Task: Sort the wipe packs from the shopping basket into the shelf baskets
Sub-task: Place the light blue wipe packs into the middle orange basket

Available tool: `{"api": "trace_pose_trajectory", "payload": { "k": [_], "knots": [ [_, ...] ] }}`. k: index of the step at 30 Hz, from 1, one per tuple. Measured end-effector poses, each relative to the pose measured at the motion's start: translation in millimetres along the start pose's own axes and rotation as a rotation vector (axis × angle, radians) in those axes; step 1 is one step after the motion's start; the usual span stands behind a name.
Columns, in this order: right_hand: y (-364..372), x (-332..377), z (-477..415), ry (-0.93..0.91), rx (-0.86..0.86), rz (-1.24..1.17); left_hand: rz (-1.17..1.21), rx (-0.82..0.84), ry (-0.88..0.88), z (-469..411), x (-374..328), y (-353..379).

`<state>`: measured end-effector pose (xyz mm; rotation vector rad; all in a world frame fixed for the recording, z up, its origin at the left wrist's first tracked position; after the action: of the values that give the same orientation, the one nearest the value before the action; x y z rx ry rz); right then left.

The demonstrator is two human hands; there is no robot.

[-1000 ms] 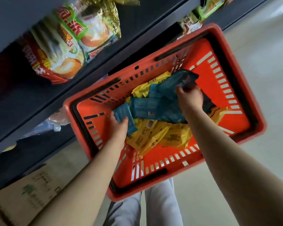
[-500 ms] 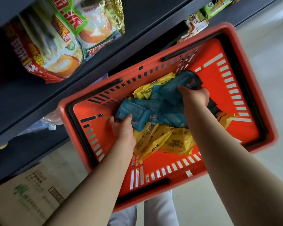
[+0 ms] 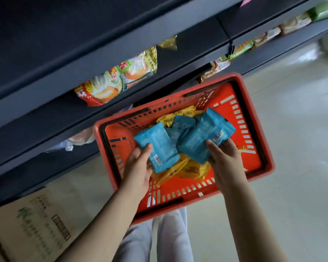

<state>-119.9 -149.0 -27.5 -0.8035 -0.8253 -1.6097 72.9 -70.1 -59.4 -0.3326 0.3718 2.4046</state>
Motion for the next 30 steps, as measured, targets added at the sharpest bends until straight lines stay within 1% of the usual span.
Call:
{"api": "trace_pose_trajectory", "payload": {
  "k": [2, 4, 6, 9, 11, 12, 13, 15, 17, 18, 20, 22, 25, 27, 30],
  "knots": [
    [5, 31, 29, 0.01, 0.071, -0.095, 0.002, 0.05, 0.028, 44, -14, 2],
    [14, 71, 59, -0.017, 0.142, -0.118, 0.0, 0.086, 0.055, 97, -31, 5],
    [28, 114, 88, -0.066, 0.199, -0.054, 0.009, 0.079, 0.092, 154, -49, 6],
    [61, 180, 134, -0.131, 0.286, 0.09, 0.018, -0.018, 0.138, 231, -76, -3],
    [84, 214, 163, -0.14, 0.351, 0.184, 0.011, -0.009, 0.157, 277, -94, -7],
    [94, 228, 176, -0.125, 0.398, 0.209, 0.008, 0.032, 0.151, 299, -103, -9],
    [104, 239, 189, -0.092, 0.458, 0.182, 0.018, 0.096, 0.136, 322, -110, -12],
    [126, 260, 216, 0.014, 0.584, -0.001, 0.047, 0.245, 0.14, 360, -126, -23],
    [147, 277, 238, 0.096, 0.662, -0.144, 0.058, 0.36, 0.16, 385, -143, -39],
    [159, 284, 247, 0.114, 0.704, -0.179, 0.065, 0.372, 0.179, 393, -153, -51],
    [188, 296, 270, 0.14, 0.792, -0.23, 0.094, 0.341, 0.225, 404, -175, -79],
    [218, 300, 291, 0.163, 0.846, -0.223, 0.123, 0.342, 0.252, 415, -198, -104],
    [263, 295, 317, 0.162, 0.856, -0.22, 0.189, 0.362, 0.216, 425, -233, -146],
    [292, 286, 328, 0.161, 0.807, -0.232, 0.237, 0.361, 0.206, 431, -257, -173],
    [326, 272, 340, 0.116, 0.725, -0.17, 0.244, 0.397, 0.255, 443, -287, -205]
  ]
}}
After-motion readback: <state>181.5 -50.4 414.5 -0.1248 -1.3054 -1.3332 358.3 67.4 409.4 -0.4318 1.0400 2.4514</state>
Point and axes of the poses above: each hand's wrist, its own z-axis away from the middle knuckle, its own y-axis out of the palm, x = y × z, the point moved 5 cm from there along -z, towards the middle knuckle, and after that the axes turned 13 degrees about -y, right-handed, at the moved point
